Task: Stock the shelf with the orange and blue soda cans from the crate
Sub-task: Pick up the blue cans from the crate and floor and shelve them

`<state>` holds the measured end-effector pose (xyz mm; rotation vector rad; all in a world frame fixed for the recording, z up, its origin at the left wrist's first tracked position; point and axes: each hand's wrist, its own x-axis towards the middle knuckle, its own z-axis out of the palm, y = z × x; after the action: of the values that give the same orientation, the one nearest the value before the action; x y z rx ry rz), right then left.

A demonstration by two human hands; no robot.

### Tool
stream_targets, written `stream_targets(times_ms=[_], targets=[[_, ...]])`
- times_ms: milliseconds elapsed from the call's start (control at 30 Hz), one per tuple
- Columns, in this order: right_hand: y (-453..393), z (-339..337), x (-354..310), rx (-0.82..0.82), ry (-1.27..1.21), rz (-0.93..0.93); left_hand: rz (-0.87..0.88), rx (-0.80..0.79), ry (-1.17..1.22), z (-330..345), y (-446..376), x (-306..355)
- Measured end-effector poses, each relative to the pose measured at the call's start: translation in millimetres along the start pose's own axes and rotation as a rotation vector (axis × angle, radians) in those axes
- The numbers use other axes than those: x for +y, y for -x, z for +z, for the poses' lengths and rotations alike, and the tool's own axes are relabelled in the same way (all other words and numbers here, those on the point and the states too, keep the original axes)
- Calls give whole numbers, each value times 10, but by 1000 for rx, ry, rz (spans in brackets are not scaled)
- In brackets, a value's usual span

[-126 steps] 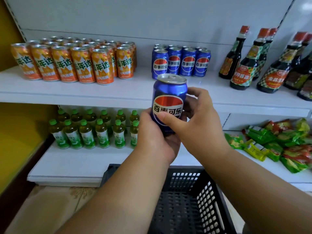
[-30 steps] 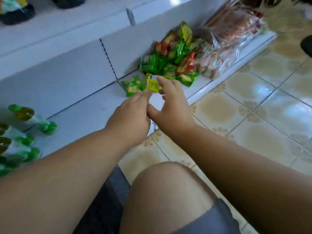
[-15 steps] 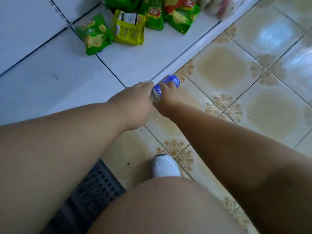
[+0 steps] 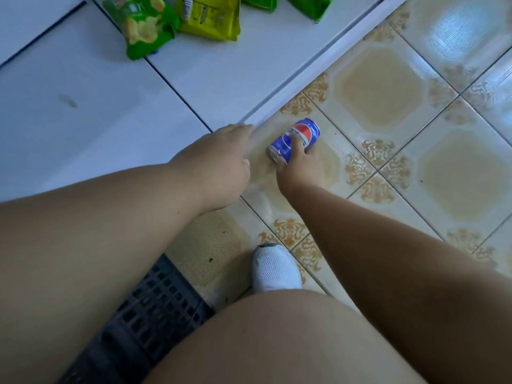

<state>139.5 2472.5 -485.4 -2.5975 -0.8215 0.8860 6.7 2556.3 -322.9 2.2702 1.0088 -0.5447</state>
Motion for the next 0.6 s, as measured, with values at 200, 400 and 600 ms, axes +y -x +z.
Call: stream_targets(times_ms=[200,400,600], targets=[[-266,-112,-42,-60,-311,323,-6,-14,2,41,105,108],[-240,-194,140,-170,-226,286,-12,5,-32,1,105,104],[66,-242,50,-82,-289,183,-67,29,28,-66,194,100]])
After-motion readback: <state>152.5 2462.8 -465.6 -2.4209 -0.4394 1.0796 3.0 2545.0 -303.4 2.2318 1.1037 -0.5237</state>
